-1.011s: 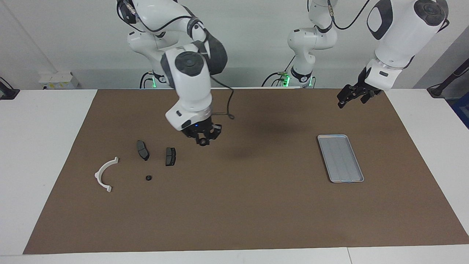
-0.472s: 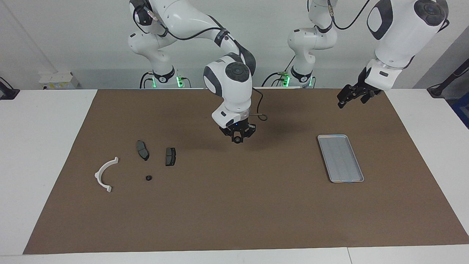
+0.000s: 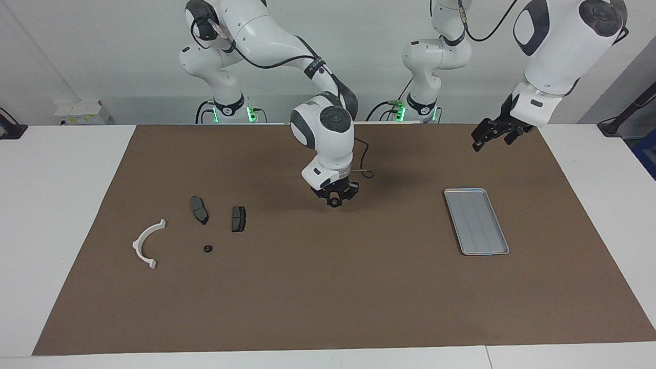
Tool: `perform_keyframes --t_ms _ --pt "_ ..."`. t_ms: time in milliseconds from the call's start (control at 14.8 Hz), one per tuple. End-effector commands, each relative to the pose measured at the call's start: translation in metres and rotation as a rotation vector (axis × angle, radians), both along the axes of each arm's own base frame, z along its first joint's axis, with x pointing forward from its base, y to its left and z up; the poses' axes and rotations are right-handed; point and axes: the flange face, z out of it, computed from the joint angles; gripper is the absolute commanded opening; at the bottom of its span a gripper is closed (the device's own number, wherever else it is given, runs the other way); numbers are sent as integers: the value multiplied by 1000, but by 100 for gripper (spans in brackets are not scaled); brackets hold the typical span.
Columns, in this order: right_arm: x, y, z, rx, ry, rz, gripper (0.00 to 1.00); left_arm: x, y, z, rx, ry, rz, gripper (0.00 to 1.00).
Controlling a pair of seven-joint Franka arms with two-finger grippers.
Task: Pick bearing gear from pile to tray
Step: 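Lower the bearing onto the table center and open the right gripper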
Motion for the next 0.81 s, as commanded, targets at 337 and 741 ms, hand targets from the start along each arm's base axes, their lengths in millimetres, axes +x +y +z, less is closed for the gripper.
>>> perform_keyframes --t_ms 337,741 --pt "-8 -6 -42 33 -8 -23 2 -9 -1 3 -7 4 -5 100" --pt "-10 -8 -49 26 2 -25 81 -9 -3 1 -7 3 -3 100"
